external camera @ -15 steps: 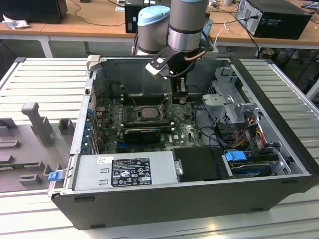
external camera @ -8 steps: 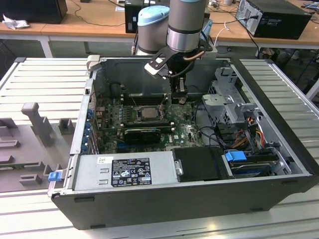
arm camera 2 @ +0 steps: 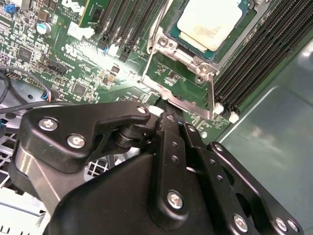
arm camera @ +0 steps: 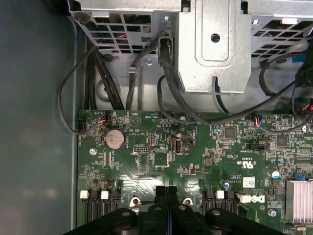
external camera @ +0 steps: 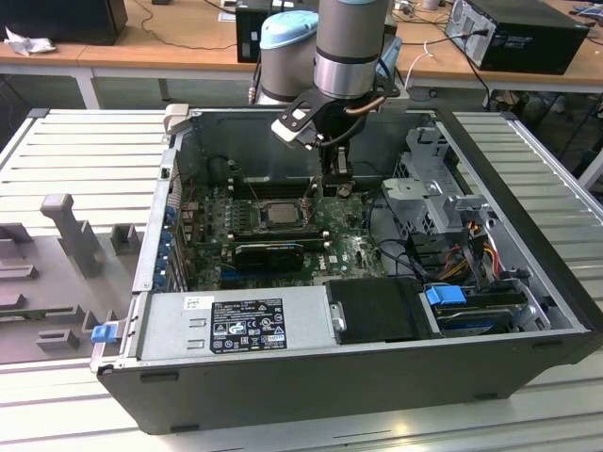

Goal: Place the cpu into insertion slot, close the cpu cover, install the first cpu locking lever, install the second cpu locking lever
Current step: 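Close the cpu cover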

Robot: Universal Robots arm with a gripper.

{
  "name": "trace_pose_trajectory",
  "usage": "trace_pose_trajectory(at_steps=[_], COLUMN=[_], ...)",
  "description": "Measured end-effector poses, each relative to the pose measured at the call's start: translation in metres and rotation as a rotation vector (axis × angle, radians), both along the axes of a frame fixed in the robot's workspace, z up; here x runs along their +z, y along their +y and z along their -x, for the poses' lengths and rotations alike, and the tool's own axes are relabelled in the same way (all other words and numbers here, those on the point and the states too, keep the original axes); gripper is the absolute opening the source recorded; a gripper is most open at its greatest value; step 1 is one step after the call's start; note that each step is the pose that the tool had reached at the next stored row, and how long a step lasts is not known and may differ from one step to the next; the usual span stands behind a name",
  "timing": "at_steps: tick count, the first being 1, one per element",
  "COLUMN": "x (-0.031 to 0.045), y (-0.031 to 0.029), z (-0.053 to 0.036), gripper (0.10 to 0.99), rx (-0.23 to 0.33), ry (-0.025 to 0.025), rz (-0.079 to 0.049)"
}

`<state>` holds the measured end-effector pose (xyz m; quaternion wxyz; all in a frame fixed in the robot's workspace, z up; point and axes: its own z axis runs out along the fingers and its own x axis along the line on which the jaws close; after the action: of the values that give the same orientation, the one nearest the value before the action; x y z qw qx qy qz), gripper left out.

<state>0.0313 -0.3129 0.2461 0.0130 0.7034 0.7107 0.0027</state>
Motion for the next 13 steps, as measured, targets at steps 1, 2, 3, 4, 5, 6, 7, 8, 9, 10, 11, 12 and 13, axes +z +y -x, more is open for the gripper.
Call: trace_pose_trajectory(at_steps=[1,2,3,4,5,6,7,8,9,10,11,12,13], x=[0.0,0.0,0.0,0.0,0.0,0.0,0.0,0.0,0.0,0.0,0.0,0.0,0.0], y=[0.0,0.0,0.0,0.0,0.0,0.0,0.0,0.0,0.0,0.0,0.0,0.0,0.0], z=[0.0005,0.0009,0.0015,0.002,0.0026,0.0032,0.0035,0.0037,0.0041,0.0043,0.0046,0.0049,0.0051], gripper=[0.106,0.106,0.106,0.106,0.106,0.106,0.106,0.106,0.106,0.106,0.106,0.106,0.106], rx=[0.0,0.0,0.0,0.0,0.0,0.0,0.0,0.0,0.0,0.0,0.0,0.0,0.0], ry=[0.0,0.0,0.0,0.0,0.0,0.0,0.0,0.0,0.0,0.0,0.0,0.0001,0.0], rz=[0.0,0.0,0.0,0.0,0.0,0.0,0.0,0.0,0.0,0.0,0.0,0.0,0.0])
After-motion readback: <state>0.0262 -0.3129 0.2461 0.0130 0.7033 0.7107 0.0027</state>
